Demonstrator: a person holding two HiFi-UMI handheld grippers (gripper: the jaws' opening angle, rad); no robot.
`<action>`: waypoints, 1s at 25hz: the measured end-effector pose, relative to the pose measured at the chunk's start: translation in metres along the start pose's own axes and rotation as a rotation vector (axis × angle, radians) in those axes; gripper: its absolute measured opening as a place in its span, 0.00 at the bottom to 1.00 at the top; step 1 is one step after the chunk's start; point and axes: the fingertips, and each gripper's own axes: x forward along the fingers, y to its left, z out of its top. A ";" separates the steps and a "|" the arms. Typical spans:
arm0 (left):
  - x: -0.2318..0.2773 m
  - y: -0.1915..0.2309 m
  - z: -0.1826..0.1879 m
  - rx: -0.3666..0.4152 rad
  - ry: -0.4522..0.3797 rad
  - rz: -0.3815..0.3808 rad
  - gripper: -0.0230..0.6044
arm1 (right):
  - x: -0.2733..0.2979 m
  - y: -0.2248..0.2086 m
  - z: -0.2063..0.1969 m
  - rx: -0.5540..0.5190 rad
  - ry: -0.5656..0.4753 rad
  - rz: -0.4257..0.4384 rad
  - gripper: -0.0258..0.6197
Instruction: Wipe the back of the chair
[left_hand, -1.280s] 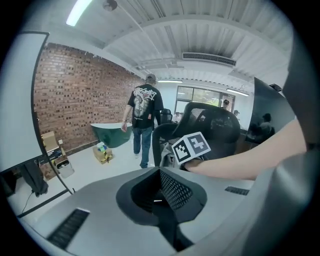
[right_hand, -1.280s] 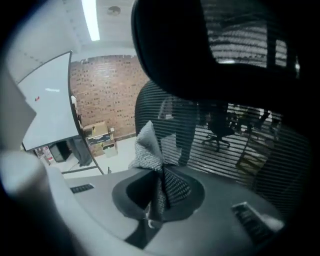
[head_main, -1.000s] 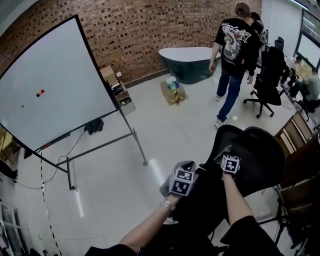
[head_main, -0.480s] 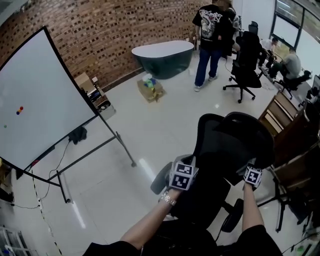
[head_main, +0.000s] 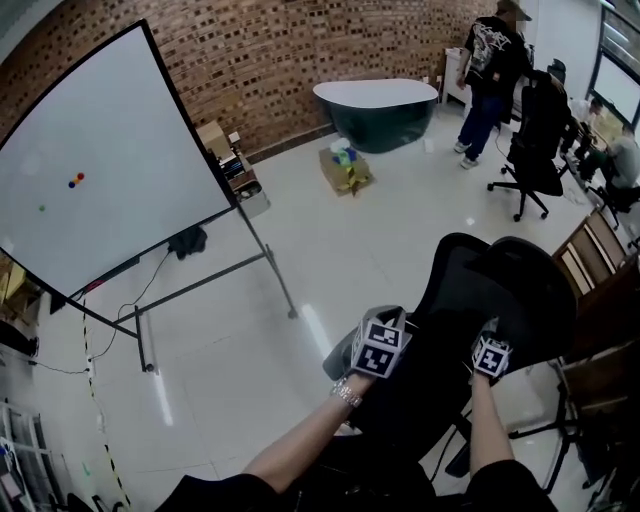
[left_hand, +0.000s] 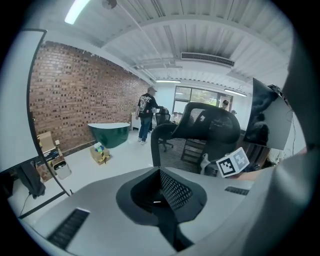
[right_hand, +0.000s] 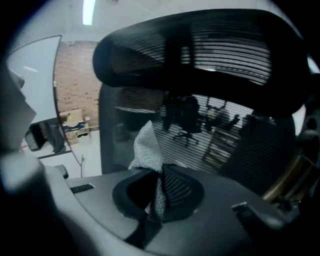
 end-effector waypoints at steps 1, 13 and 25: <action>-0.004 0.004 0.002 0.007 -0.003 0.011 0.04 | 0.008 0.038 0.013 -0.036 -0.018 0.065 0.07; -0.045 0.061 -0.006 -0.023 0.009 0.149 0.04 | 0.084 0.128 0.047 -0.028 0.098 0.145 0.07; -0.025 0.039 0.001 -0.005 0.005 0.040 0.04 | -0.002 -0.104 -0.066 0.157 0.151 -0.071 0.07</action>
